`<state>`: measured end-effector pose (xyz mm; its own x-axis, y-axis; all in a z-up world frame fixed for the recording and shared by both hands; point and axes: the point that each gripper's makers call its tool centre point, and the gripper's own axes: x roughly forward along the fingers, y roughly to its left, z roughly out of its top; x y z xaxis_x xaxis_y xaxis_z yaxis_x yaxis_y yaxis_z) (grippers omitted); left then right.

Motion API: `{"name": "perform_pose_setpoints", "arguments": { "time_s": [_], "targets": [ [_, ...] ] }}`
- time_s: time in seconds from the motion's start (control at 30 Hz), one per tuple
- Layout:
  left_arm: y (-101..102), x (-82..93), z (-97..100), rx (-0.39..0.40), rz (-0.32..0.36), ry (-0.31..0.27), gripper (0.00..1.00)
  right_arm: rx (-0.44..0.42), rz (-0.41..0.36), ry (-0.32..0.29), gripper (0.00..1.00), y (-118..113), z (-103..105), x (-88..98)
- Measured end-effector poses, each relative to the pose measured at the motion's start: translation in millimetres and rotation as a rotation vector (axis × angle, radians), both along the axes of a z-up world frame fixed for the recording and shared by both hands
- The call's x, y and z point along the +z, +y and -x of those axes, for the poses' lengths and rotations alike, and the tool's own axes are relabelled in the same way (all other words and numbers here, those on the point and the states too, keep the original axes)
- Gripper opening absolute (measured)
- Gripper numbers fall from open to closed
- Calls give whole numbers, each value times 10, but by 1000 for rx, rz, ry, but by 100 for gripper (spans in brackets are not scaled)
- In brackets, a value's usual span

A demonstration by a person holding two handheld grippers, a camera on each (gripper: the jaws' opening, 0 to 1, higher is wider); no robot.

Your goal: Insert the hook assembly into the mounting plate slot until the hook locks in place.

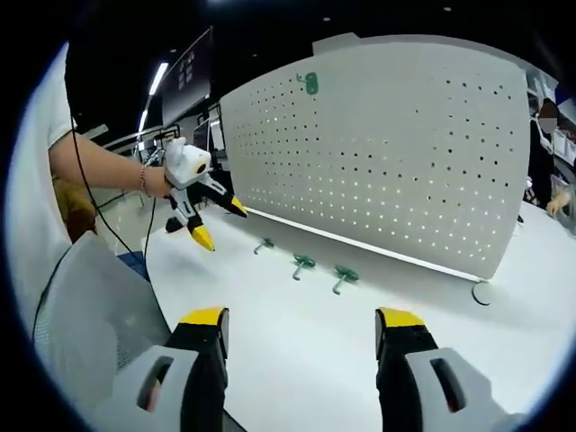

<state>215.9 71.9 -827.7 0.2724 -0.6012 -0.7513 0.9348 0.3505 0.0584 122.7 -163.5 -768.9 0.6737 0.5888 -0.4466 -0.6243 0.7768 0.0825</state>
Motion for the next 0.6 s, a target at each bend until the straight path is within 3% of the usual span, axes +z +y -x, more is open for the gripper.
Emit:
{"name": "perform_pose_setpoints", "arguments": {
  "time_s": [0.6],
  "targets": [
    [-84,-260,-151,-144,-123,47,76,-4,-4,24,64,-36,91,-17]
  ]
}}
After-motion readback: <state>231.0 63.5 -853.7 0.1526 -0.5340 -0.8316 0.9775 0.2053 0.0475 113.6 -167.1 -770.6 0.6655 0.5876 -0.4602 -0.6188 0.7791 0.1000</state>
